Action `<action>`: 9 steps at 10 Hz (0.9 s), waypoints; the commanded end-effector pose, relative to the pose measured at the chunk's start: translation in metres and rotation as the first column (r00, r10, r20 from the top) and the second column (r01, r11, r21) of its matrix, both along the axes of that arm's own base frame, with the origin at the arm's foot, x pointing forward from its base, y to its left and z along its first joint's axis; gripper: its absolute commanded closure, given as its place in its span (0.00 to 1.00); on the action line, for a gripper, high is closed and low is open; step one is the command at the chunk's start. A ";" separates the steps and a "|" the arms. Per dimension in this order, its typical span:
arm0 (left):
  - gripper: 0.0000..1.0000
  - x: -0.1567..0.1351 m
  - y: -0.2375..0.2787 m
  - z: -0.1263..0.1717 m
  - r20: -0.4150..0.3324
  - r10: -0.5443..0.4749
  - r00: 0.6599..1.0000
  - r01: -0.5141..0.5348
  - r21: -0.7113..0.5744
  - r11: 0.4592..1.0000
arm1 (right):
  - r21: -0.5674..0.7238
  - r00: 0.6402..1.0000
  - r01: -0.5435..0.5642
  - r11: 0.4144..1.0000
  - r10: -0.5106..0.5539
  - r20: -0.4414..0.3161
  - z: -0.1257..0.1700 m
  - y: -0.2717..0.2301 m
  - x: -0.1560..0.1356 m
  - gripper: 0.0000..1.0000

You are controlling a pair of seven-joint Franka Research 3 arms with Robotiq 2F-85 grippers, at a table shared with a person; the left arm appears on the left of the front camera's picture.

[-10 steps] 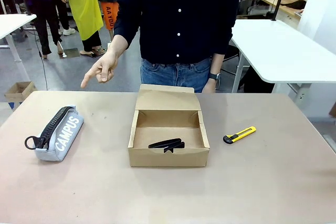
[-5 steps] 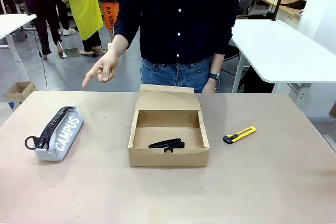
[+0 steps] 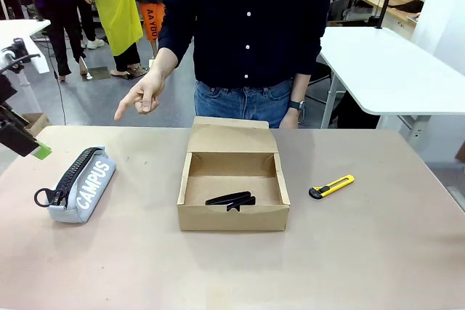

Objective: Pack the items into the box.
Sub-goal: Pick up the item indicated by the person and place it inside the Mailer Box.

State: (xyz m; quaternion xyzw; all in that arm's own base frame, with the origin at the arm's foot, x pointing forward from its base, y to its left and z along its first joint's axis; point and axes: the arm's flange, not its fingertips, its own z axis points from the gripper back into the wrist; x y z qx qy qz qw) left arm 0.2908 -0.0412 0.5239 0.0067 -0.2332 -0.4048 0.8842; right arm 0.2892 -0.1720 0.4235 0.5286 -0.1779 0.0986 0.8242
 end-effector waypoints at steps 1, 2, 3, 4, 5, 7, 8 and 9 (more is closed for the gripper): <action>0.00 -0.011 0.007 0.006 -0.028 0.023 0.999 -0.024 -0.039 0.999 | -0.004 1.000 -0.010 1.000 0.010 0.028 -0.001 -0.001 -0.002 0.00; 0.00 -0.011 0.007 0.006 -0.028 0.023 0.999 -0.024 -0.039 0.999 | -0.004 1.000 -0.010 1.000 0.010 0.028 -0.001 -0.001 -0.002 0.00; 0.00 -0.011 0.007 0.006 -0.028 0.023 0.999 -0.024 -0.039 0.999 | -0.004 1.000 -0.010 1.000 0.010 0.028 -0.001 -0.001 -0.002 0.00; 0.00 -0.004 0.005 0.001 -0.015 0.009 1.000 -0.010 -0.032 0.999 | -0.004 1.000 -0.010 1.000 0.010 0.028 -0.001 -0.001 -0.002 0.00; 0.00 0.023 0.006 0.006 -0.116 -0.046 0.992 0.037 -0.082 0.996 | -0.004 1.000 -0.010 1.000 0.010 0.028 -0.001 -0.001 -0.002 0.00; 0.00 0.077 0.001 -0.004 -0.384 0.083 0.920 -0.122 -0.080 0.989 | -0.004 1.000 -0.010 1.000 0.010 0.028 -0.001 -0.001 -0.002 0.00; 0.00 0.097 -0.001 -0.013 -0.410 0.136 0.902 -0.175 -0.059 0.983 | -0.004 1.000 -0.010 1.000 0.010 0.028 -0.001 -0.001 -0.002 0.00; 0.00 0.104 -0.001 -0.019 -0.408 0.165 0.898 -0.203 -0.051 0.978 | -0.004 1.000 -0.010 1.000 0.010 0.028 -0.001 -0.001 -0.002 0.00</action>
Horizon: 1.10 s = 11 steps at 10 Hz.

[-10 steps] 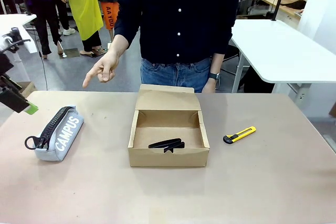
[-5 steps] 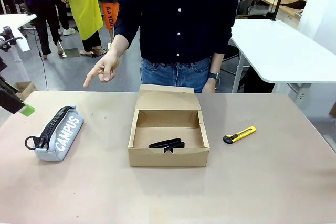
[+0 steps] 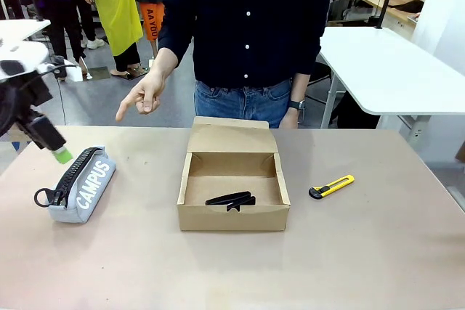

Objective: Pack the items into the box.
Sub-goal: Pick up the item indicated by the person and place it inside the Mailer Box.

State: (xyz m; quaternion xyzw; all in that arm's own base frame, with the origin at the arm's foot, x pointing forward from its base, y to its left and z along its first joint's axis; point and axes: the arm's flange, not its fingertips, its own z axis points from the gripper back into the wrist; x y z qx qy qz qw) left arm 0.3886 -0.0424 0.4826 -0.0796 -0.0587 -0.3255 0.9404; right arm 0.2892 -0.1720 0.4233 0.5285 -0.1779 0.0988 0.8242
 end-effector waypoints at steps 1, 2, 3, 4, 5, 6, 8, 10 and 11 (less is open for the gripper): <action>0.00 0.009 0.004 0.021 0.013 0.083 0.996 -0.083 -0.037 0.996 | -0.004 1.000 -0.009 1.000 0.009 0.027 -0.001 -0.002 -0.002 0.00; 0.00 0.013 0.006 0.019 0.029 0.112 0.993 -0.111 -0.037 0.993 | -0.004 1.000 -0.009 1.000 0.009 0.027 -0.001 -0.002 -0.002 0.00; 0.00 0.022 0.009 0.012 0.047 0.163 0.986 -0.162 -0.024 0.987 | -0.004 1.000 -0.009 1.000 0.009 0.027 -0.001 -0.002 -0.002 0.00; 0.00 0.028 0.010 0.005 0.047 0.196 0.980 -0.196 -0.007 0.981 | -0.004 1.000 -0.009 1.000 0.009 0.027 -0.001 -0.002 -0.002 0.00; 0.00 0.031 0.010 0.002 0.047 0.203 0.978 -0.204 0.008 0.979 | -0.004 1.000 -0.009 1.000 0.009 0.027 -0.001 -0.002 -0.002 0.00; 0.00 0.032 0.010 -0.001 0.042 0.208 0.977 -0.209 0.020 0.978 | -0.004 1.000 -0.009 1.000 0.009 0.027 -0.001 -0.002 -0.002 0.00; 0.00 0.034 0.010 -0.005 0.041 0.222 0.974 -0.223 0.036 0.974 | -0.004 1.000 -0.009 1.000 0.009 0.027 -0.001 -0.002 -0.002 0.00; 0.00 0.035 0.007 -0.007 0.051 0.239 0.970 -0.242 0.047 0.969 | -0.004 1.000 -0.009 1.000 0.009 0.027 -0.001 -0.002 -0.002 0.00; 0.00 0.038 0.006 -0.013 0.056 0.250 0.967 -0.253 0.055 0.966 | -0.004 1.000 -0.009 1.000 0.009 0.027 -0.001 -0.002 -0.002 0.00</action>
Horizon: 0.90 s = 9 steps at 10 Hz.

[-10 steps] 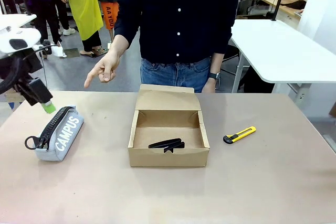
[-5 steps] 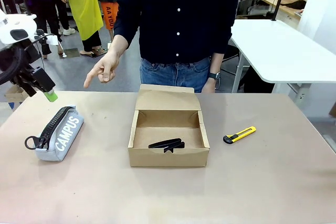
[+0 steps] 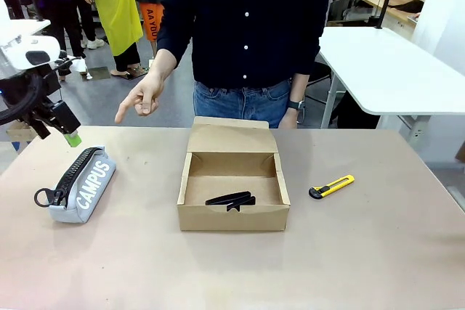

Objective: Pack the items into the box.
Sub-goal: Pick up the item indicated by the person and place it inside the Mailer Box.

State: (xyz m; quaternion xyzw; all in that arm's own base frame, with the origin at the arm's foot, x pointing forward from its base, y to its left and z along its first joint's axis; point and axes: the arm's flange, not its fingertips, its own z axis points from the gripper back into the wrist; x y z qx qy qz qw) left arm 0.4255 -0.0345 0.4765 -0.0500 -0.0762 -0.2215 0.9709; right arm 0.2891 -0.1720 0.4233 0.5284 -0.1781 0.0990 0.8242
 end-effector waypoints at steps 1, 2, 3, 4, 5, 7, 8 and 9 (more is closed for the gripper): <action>0.00 0.005 -0.004 -0.018 0.020 0.055 0.998 -0.056 0.042 0.998 | -0.004 1.000 -0.009 1.000 0.009 0.027 -0.001 -0.002 -0.002 0.00; 0.00 0.007 -0.004 -0.032 0.017 0.079 0.997 -0.080 0.051 0.995 | -0.004 1.000 -0.009 1.000 0.009 0.027 -0.001 -0.002 -0.002 0.00; 0.00 0.009 -0.004 -0.045 0.010 0.112 0.994 -0.112 0.065 0.992 | -0.004 1.000 -0.009 1.000 0.009 0.027 -0.001 -0.002 -0.002 0.00; 0.00 0.010 -0.002 -0.056 0.011 0.156 0.988 -0.156 0.059 0.986 | -0.004 1.000 -0.009 1.000 0.009 0.027 -0.001 -0.002 -0.002 0.00; 0.00 0.010 0.001 -0.067 0.007 0.203 0.979 -0.203 0.061 0.977 | -0.004 1.000 -0.009 1.000 0.009 0.027 -0.001 -0.002 -0.002 0.00; 0.00 0.013 0.001 -0.087 0.006 0.225 0.974 -0.225 0.067 0.972 | -0.004 1.000 -0.009 1.000 0.009 0.027 -0.001 -0.002 -0.002 0.00; 0.00 0.014 0.002 -0.095 -0.019 0.235 0.972 -0.233 0.071 0.970 | -0.004 1.000 -0.009 1.000 0.009 0.027 -0.001 -0.002 -0.002 0.00; 0.00 0.015 0.002 -0.102 -0.038 0.249 0.968 -0.246 0.073 0.967 | -0.004 1.000 -0.009 1.000 0.009 0.027 -0.001 -0.002 -0.002 0.00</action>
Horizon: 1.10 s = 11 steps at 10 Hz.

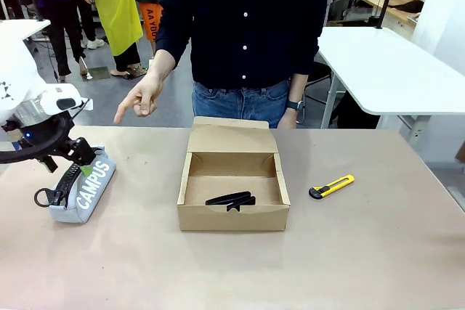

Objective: Pack the items into the box.
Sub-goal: Pick up the item indicated by the person and place it inside the Mailer Box.

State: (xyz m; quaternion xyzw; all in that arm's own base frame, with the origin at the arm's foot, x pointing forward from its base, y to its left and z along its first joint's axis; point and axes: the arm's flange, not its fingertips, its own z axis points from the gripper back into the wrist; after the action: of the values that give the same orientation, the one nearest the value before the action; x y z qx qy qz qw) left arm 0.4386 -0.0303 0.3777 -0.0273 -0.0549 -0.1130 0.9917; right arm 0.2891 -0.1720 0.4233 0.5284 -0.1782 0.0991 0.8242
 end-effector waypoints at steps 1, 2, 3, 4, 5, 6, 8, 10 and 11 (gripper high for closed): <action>0.00 0.003 0.000 -0.010 -0.023 0.038 0.999 -0.038 0.018 0.999 | -0.004 1.000 -0.009 1.000 0.009 0.027 -0.001 -0.001 -0.002 0.00; 0.00 0.005 0.001 -0.015 -0.037 0.053 0.998 -0.053 0.018 0.998 | -0.004 1.000 -0.009 1.000 0.009 0.027 -0.001 -0.001 -0.002 0.00; 0.00 0.007 0.002 -0.020 -0.040 0.063 0.997 -0.063 0.012 0.998 | -0.004 1.000 -0.009 1.000 0.009 0.027 -0.001 -0.001 -0.002 0.00; 0.00 0.009 0.001 -0.024 -0.052 0.062 0.997 -0.061 0.015 0.998 | -0.004 1.000 -0.009 1.000 0.009 0.027 -0.001 -0.001 -0.002 0.00; 0.00 0.011 0.000 -0.027 -0.061 0.056 0.997 -0.056 0.016 0.998 | -0.004 1.000 -0.009 1.000 0.009 0.027 -0.001 -0.001 -0.002 0.00; 0.00 0.012 -0.001 -0.028 -0.054 0.051 0.997 -0.050 0.022 0.999 | -0.004 1.000 -0.009 1.000 0.009 0.027 -0.001 -0.001 -0.002 0.00; 0.00 0.013 0.001 -0.024 -0.018 0.051 0.999 -0.050 0.034 0.998 | -0.004 1.000 -0.009 1.000 0.009 0.027 -0.001 -0.001 -0.002 0.00; 0.43 0.013 0.001 -0.026 -0.007 0.032 0.999 -0.031 0.056 0.998 | -0.004 1.000 -0.009 1.000 0.009 0.027 -0.001 -0.001 -0.002 0.00; 0.59 0.012 0.001 -0.025 -0.024 0.029 0.999 -0.028 0.059 0.998 | -0.004 1.000 -0.009 1.000 0.009 0.027 -0.001 -0.001 -0.002 0.00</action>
State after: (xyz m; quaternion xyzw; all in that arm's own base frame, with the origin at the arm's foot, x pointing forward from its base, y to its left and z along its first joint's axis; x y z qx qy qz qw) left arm 0.4520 -0.0293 0.3537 -0.0169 -0.0396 -0.1052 0.9935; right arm 0.2891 -0.1720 0.4233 0.5284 -0.1783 0.0992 0.8241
